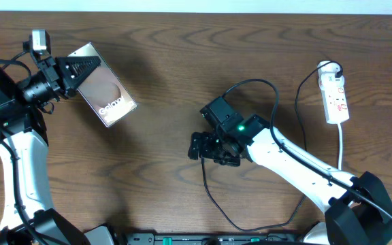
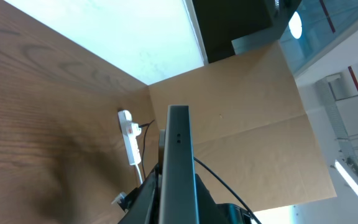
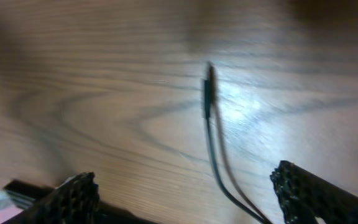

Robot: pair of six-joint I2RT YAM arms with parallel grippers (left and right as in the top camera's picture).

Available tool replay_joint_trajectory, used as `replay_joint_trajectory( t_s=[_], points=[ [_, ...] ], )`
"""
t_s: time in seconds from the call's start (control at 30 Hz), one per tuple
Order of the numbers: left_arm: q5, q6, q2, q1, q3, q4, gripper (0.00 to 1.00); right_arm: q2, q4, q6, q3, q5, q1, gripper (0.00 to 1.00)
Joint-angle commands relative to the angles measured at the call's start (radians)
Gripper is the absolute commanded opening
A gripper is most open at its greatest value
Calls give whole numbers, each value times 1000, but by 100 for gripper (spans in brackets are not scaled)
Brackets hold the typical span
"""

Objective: Plug charger to phone and switch on socket
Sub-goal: 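Move the right gripper down to the black cable on the table, then grasp the black cable plug end with the right gripper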

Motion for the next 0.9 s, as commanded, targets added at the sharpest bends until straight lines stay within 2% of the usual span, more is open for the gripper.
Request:
replay_joint_trajectory(
  t_s=[0.0,0.3,0.57,0.67,0.87],
  points=[
    [26,19,-1,4,11,6,7,-6,-35,37,13,48,6,87],
    [15,21,-1,4,11,6,7,96,-60,61,37,51,71,82],
    [15,24,-1,4,11,6,7,275,-234,28,215,116,95,77],
    [15,29,-1,4,11,6,7,313,-246,29,241,120,114,75],
    [15,32,-1,4,11,6,8,356,-256,37,245,142,120,67]
  ],
)
